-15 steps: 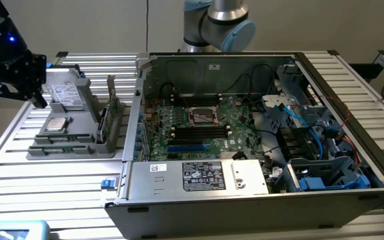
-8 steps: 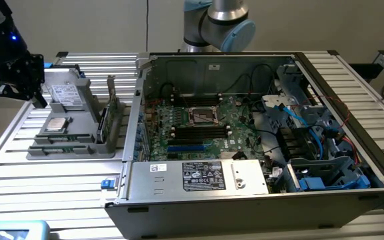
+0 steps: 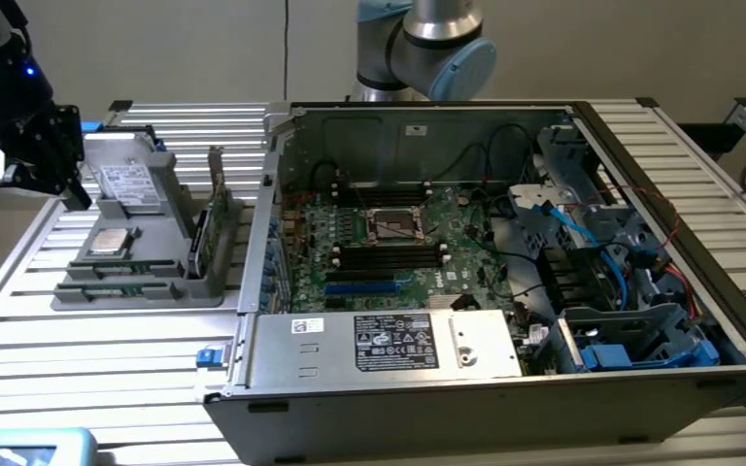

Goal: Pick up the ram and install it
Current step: 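Pick up the ram and move it above insertion slot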

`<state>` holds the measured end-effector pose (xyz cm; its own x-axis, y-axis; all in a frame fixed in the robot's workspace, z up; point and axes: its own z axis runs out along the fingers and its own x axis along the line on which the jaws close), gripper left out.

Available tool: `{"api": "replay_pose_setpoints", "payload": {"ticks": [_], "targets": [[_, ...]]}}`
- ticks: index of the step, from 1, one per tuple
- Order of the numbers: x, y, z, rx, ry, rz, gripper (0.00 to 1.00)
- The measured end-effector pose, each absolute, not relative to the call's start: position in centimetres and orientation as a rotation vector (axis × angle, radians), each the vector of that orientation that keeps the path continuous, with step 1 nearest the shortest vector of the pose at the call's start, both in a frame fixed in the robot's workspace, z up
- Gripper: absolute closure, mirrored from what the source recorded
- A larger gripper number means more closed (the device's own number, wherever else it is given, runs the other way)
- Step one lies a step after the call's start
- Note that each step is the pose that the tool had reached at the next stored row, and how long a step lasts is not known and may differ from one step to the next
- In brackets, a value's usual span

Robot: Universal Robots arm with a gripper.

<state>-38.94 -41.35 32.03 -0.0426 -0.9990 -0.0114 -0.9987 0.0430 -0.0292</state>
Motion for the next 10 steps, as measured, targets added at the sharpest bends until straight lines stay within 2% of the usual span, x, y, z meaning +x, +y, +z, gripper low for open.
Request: {"api": "replay_pose_setpoints", "payload": {"ticks": [6, 10], "targets": [[-38.93, -41.35, 31.99, -2.155, 2.248, -0.022, 0.89], [-38.94, -41.35, 31.94, -2.164, 2.256, -0.042, 0.89]]}}
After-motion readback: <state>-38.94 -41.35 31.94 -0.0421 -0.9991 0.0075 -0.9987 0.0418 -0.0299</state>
